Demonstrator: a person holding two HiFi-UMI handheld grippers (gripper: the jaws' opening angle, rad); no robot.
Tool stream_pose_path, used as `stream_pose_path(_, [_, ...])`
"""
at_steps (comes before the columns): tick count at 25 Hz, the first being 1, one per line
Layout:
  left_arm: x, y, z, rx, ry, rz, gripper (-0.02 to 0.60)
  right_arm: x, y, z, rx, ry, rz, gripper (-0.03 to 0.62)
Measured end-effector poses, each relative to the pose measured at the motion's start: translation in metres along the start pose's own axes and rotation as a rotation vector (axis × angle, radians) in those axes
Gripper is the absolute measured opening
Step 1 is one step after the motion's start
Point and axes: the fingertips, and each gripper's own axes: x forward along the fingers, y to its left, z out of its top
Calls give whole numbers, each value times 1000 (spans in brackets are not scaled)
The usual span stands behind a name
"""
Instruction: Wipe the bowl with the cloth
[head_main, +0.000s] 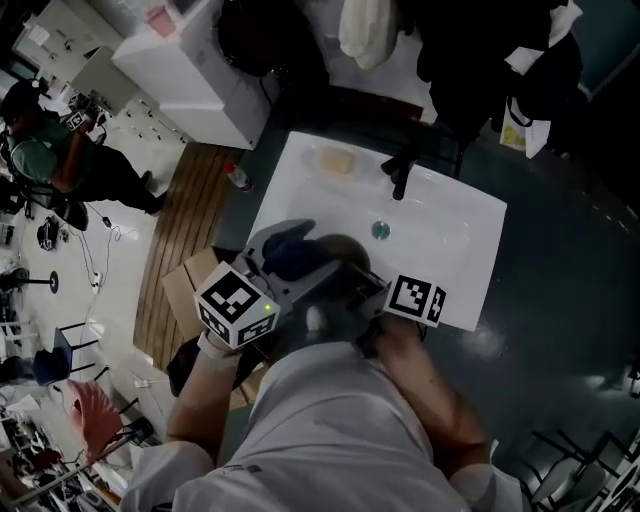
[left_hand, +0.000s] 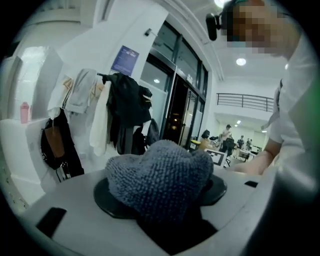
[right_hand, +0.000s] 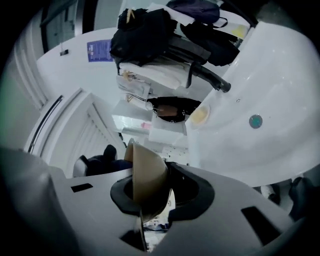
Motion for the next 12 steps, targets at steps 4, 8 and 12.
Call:
stream_pose_path(4, [9, -3, -7, 59, 84, -47, 275, -2, -6, 6, 86, -29, 13, 91])
stream_pose_path(8, [9, -3, -7, 58, 108, -93, 282, -6, -14, 16, 162, -78, 26, 91])
stream_pose_path(12, [4, 0, -13, 66, 146, -110, 284, -10, -19, 23, 169, -114, 10, 91])
